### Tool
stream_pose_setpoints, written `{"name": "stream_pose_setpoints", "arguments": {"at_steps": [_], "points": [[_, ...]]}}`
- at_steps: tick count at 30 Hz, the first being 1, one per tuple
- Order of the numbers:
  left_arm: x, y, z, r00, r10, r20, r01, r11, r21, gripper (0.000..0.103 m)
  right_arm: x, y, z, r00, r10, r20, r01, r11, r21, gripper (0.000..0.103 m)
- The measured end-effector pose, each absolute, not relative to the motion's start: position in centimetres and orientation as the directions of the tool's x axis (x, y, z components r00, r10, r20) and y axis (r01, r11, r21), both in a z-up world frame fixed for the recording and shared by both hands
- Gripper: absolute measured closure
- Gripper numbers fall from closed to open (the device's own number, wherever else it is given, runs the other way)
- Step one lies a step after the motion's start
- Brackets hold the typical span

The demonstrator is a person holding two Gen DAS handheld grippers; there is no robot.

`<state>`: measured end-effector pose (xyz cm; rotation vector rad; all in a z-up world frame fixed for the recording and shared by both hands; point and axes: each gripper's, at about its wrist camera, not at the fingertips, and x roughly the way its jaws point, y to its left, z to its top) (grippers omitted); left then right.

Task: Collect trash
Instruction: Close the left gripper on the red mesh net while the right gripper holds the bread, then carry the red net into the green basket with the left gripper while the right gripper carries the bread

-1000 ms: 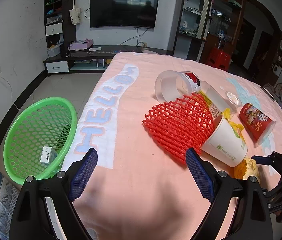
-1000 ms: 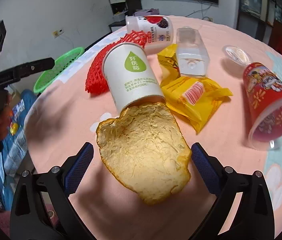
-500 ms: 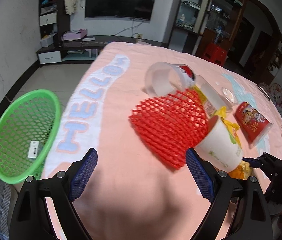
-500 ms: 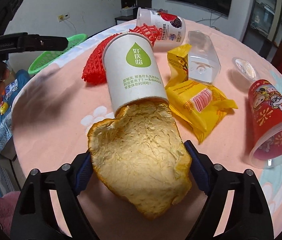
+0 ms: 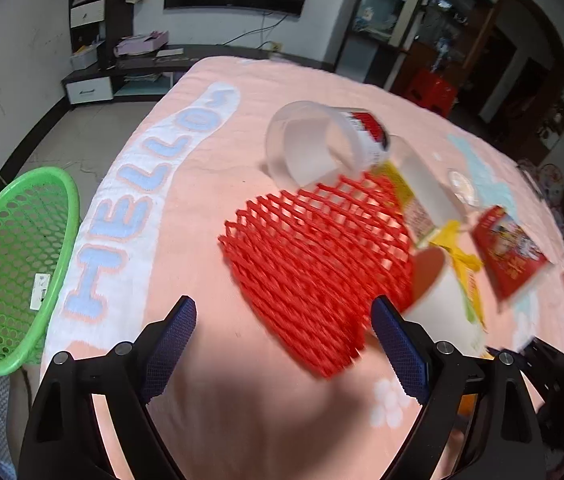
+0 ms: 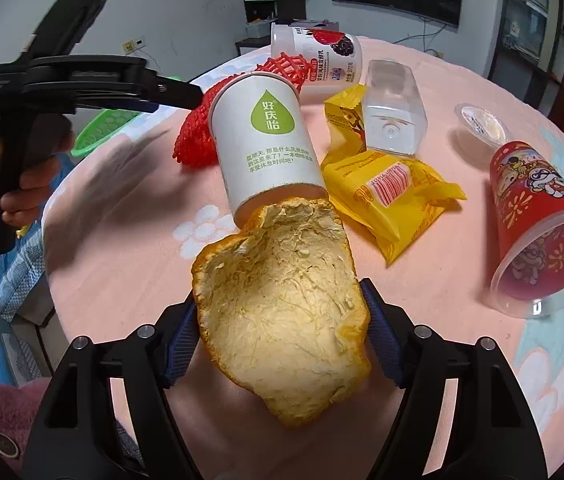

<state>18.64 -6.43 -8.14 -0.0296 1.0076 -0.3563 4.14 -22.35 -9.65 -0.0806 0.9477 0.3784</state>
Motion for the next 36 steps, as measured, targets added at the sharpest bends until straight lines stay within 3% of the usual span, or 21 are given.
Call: {"name": "stream_pose_setpoints", "arguments": {"at_steps": [3,10,14,17,25,36], "points": [[20.1,-6.9,-9.1,0.456,-0.282,-0.844,0.258,0.950,-0.178,0.017,4.3,-22.1,-9.9,0.523,0.285,-0.803,-0.354,0.930,0.099,0.024],[21.0,-7.5,-10.7,0.403,-0.313,-0.860,0.272,0.938,-0.214,0.065,4.5,-22.0,-10.2,0.516,0.292,-0.806,-0.366,0.925,0.101,0.020],[20.6,-7.3,-10.4,0.405,-0.330,-0.853,0.285,0.932,-0.225,0.085,4.6,-21.9,-10.4,0.510,0.290,-0.810,-0.368,0.924,0.099,0.018],[20.1,-6.9,-9.8,0.432,-0.319,-0.844,0.286,0.936,-0.207,0.088,4.4,-21.7,-10.7,0.504,0.288,-0.814,-0.372,0.923,0.097,0.018],[18.3,-5.0,-6.8,0.508,-0.323,-0.798,0.284,0.938,-0.198,0.090,3.4,-21.7,-9.7,0.524,0.288,-0.802,-0.364,0.926,0.094,0.040],[16.6,-1.2,-3.2,0.588,-0.331,-0.738,0.260,0.941,-0.215,0.090,3.1,-21.6,-7.6,0.563,0.292,-0.773,-0.371,0.925,0.080,0.044]]}}
